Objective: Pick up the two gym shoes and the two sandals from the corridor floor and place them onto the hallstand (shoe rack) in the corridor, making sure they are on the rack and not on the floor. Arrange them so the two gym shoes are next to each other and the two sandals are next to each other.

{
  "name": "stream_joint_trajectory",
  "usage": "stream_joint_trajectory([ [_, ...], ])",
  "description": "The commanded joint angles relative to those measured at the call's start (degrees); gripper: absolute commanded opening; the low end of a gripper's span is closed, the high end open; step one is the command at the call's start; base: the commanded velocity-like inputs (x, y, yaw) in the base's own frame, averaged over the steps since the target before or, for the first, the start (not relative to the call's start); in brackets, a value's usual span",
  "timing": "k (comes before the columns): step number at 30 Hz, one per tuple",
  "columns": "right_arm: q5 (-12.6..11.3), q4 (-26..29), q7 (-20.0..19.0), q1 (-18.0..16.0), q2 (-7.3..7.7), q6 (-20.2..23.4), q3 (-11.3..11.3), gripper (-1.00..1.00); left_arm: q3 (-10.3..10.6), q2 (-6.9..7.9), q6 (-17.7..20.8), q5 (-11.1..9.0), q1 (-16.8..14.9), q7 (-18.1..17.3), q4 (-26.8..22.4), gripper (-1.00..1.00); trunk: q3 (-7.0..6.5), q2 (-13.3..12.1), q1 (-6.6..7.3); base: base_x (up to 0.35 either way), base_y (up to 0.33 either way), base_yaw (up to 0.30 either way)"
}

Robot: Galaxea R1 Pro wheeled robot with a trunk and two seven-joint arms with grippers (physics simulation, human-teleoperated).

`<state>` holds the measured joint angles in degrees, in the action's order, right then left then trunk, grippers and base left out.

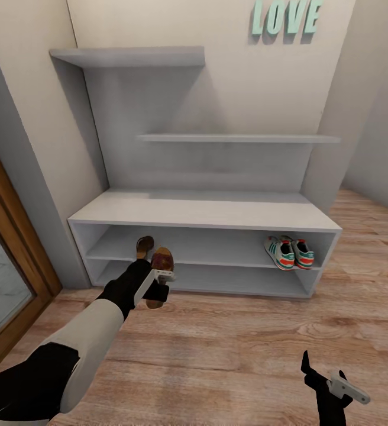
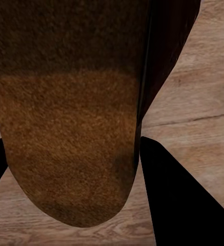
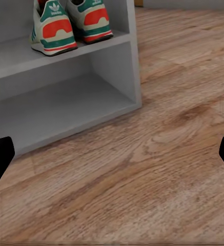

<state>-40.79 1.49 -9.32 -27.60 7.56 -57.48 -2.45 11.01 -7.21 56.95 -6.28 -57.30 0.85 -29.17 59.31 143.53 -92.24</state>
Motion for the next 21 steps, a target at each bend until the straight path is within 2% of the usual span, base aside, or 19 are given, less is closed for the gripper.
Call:
stream_joint_trajectory([
  [1,0.0,0.0,0.0,0.0,0.00,0.0,0.0,1.00,0.0,0.00,0.0,0.2,0.0,-0.1,0.0,-1.00,0.23,0.0,-0.02,0.000,0.000,0.000],
  [6,0.0,0.0,0.0,0.0,0.00,0.0,0.0,1.00,0.1,0.00,0.0,0.2,0.0,-0.1,0.0,-1.00,0.67,0.0,-0.07,0.000,0.000,0.000],
  [14,0.0,0.0,0.0,0.0,0.00,0.0,0.0,1.00,0.1,0.00,0.0,0.3,0.0,-0.1,0.0,-1.00,2.44,0.2,-0.28,0.000,0.000,0.000],
  [21,0.0,0.0,0.0,0.0,0.00,0.0,0.0,1.00,0.0,0.00,0.0,0.3,0.0,-0.1,0.0,-1.00,2.44,0.2,-0.28,0.000,0.000,0.000],
])
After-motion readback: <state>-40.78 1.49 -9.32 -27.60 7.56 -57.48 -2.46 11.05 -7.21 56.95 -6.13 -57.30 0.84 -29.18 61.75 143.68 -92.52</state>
